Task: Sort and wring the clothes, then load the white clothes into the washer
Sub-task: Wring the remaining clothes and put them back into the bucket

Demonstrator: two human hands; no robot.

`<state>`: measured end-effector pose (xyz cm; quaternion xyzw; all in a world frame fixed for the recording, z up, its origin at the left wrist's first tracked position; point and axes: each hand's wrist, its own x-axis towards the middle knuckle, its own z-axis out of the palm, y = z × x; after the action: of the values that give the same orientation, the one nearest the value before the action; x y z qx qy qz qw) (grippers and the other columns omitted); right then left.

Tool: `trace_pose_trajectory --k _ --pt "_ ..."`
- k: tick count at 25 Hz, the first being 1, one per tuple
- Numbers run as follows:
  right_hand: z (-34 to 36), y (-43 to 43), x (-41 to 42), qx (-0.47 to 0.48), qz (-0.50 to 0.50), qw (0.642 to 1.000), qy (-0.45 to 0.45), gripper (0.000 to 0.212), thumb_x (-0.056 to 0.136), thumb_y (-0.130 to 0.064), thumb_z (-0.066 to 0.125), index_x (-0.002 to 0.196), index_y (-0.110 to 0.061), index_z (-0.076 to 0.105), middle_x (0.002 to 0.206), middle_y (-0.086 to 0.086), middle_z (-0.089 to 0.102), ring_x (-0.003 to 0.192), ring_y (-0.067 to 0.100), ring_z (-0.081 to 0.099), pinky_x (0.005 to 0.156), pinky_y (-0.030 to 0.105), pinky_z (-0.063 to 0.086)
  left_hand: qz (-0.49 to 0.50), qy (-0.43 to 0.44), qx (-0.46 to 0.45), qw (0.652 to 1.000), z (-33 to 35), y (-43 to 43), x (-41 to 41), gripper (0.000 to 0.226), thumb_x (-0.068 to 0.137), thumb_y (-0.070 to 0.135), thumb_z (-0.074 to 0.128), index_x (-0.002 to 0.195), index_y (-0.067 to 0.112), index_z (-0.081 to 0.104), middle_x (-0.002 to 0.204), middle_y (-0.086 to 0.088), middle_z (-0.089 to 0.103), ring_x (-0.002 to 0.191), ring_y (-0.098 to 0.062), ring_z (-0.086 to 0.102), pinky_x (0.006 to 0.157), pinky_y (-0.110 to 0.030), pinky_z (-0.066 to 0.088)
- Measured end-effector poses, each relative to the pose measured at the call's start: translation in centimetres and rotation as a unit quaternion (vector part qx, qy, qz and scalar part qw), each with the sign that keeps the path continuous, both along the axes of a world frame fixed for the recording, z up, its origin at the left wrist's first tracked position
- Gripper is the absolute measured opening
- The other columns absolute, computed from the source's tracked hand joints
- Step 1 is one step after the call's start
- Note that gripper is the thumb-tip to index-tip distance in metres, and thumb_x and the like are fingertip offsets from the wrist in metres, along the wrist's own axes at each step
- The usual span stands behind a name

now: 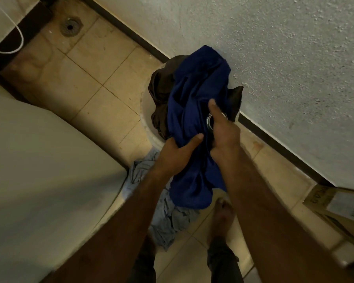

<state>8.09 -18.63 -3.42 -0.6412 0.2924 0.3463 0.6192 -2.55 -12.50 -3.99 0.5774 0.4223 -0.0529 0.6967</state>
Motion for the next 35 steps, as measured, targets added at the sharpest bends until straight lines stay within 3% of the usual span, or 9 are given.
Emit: trace_pose_trajectory --k 5,8,10,15,20,23,26,29,35 --pt "-0.6 -1.8 -2.8 -0.135 0.074 0.966 -0.208 0.036 0.082 -0.038 0.08 0.11 -0.017 0.072 0.1 -0.005 0.07 0.09 0.001 0.065 0.088 0.033 0.058 0.103 0.085 0.02 0.991 -1.2 -0.3 1.2 0.015 0.095 0.041 0.062 0.105 0.031 0.062 0.097 0.012 0.066 0.102 -0.017 0.063 0.102 -0.039 0.05" --pt "-1.1 -3.4 -4.7 -0.201 0.135 0.924 -0.297 0.047 0.085 -0.05 0.074 0.125 -0.025 0.068 0.111 -0.005 0.062 0.088 -0.013 0.057 0.078 0.007 0.047 0.135 0.121 0.021 0.983 -1.0 0.6 2.6 0.035 0.094 0.042 0.061 0.123 0.022 0.061 0.105 0.006 0.065 0.105 -0.021 0.06 0.104 -0.039 0.049" --pt "-2.6 -4.3 -6.1 -0.171 0.219 0.911 -0.306 0.072 0.08 -0.072 0.067 0.136 -0.029 0.059 0.124 -0.005 0.063 0.106 -0.004 0.06 0.09 0.023 0.054 0.129 0.136 -0.005 0.982 -1.2 1.6 3.7 0.049 0.094 0.041 0.06 0.134 0.014 0.057 0.122 -0.004 0.064 0.111 -0.027 0.06 0.104 -0.042 0.049" --pt "-4.5 -5.2 -8.3 -0.178 0.333 0.89 -0.256 0.119 0.065 -0.069 0.081 0.157 -0.021 0.025 0.154 -0.003 0.045 0.139 0.017 0.047 0.113 0.037 0.043 0.116 0.14 -0.029 0.983 -2.1 2.4 5.3 0.055 0.102 0.037 0.05 0.146 0.004 0.043 0.141 -0.011 0.052 0.121 -0.029 0.052 0.097 -0.033 0.041" --pt "-4.4 -5.5 -7.6 -0.166 0.298 0.897 -0.282 0.021 0.087 -0.03 0.077 0.095 -0.013 0.069 0.084 0.003 0.072 0.076 0.017 0.067 0.069 0.031 0.052 0.179 0.107 -0.079 0.975 -3.3 2.4 4.5 0.071 0.09 0.051 0.066 0.145 0.01 0.047 0.14 -0.005 0.056 0.121 -0.029 0.057 0.105 -0.04 0.049" --pt "-2.4 -4.3 -5.9 -0.131 0.291 0.911 -0.26 0.027 0.091 -0.029 0.072 0.068 -0.017 0.064 0.063 -0.002 0.062 0.06 0.014 0.059 0.06 0.036 0.047 0.145 0.078 0.001 0.986 -2.6 1.4 2.2 0.059 0.092 0.06 0.054 0.131 0.015 0.058 0.115 0.007 0.065 0.098 -0.011 0.063 0.079 -0.015 0.053" --pt "-0.6 -1.9 -3.0 -0.097 0.28 0.929 -0.223 0.026 0.089 -0.038 0.073 0.097 -0.014 0.074 0.092 0.0 0.074 0.086 0.017 0.069 0.08 0.036 0.058 0.146 0.067 0.14 0.977 -2.3 -0.7 -2.3 0.056 0.086 0.066 0.05 0.102 0.013 0.061 0.091 0.007 0.064 0.076 0.007 0.058 0.064 -0.007 0.047" --pt "-0.1 1.2 -1.2 -0.076 0.263 0.95 -0.151 0.038 0.087 -0.042 0.076 0.108 -0.011 0.071 0.1 -0.003 0.071 0.102 0.023 0.068 0.093 0.039 0.057 0.071 0.102 0.051 0.991 -2.1 -2.3 -4.5 0.031 0.094 0.053 0.047 0.085 0.024 0.054 0.076 0.003 0.055 0.059 0.008 0.056 0.058 -0.009 0.044" --pt "-1.1 3.3 -1.1 0.006 0.156 0.987 -0.047 0.057 0.084 -0.038 0.079 0.131 -0.011 0.062 0.125 0.004 0.068 0.115 0.026 0.064 0.099 0.039 0.055 0.121 0.034 -0.026 0.992 -0.8 -1.7 -1.4 0.03 0.092 0.033 0.067 0.118 0.018 0.065 0.1 0.01 0.069 0.094 -0.004 0.068 0.069 -0.011 0.056"
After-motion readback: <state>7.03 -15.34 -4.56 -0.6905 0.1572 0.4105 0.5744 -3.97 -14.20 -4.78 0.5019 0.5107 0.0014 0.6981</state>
